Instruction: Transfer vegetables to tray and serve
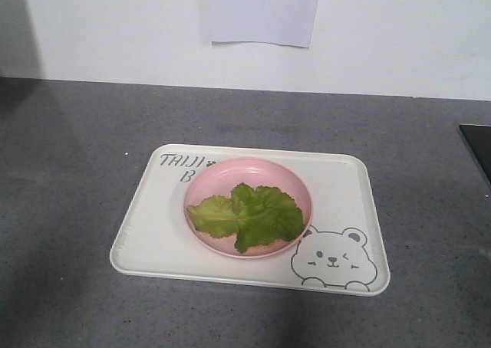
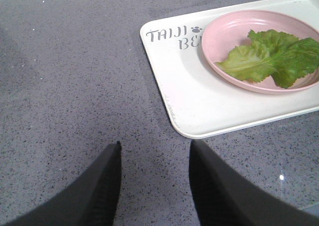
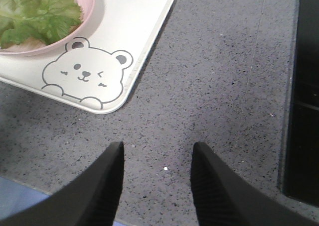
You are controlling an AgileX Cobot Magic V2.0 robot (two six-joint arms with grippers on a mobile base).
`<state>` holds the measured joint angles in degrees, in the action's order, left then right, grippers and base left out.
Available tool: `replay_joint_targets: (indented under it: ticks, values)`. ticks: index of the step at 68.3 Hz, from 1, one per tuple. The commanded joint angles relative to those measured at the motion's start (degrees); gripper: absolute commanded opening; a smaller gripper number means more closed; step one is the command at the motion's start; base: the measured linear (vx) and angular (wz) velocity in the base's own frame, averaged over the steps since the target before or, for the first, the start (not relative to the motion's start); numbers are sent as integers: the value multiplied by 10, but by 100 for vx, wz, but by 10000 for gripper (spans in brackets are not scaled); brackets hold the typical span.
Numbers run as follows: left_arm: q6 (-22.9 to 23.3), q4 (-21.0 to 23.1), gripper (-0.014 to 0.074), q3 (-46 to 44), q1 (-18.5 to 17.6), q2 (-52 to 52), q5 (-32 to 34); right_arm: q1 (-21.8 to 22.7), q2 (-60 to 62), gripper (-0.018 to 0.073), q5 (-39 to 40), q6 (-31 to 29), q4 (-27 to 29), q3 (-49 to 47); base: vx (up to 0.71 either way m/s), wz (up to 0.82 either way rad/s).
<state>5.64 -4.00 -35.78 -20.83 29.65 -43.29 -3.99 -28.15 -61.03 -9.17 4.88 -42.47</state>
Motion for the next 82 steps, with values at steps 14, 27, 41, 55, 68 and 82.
replay_joint_targets:
  ticks: [14,27,41,55,68,82]
  values:
    - [0,-1,110,-11,-2,2,43,0,7,122,42,1,-13,-7,0,0]
    - [0,-2,-9,-11,-2,2,43,0,7,-13,41,1,-10,-7,0,0]
    - [0,-3,-8,-11,-2,2,27,0,7,-8,23,3,-12,-7,0,0]
    - [0,-3,-8,-11,-2,2,27,0,7,-8,22,3,-12,-7,0,0]
    - [0,-3,-8,-11,-2,2,27,0,7,-8,22,3,-12,-7,0,0]
    - [-2,-10,-8,-3,23,-33,39,0,7,-8,21,3,-12,-7,0,0]
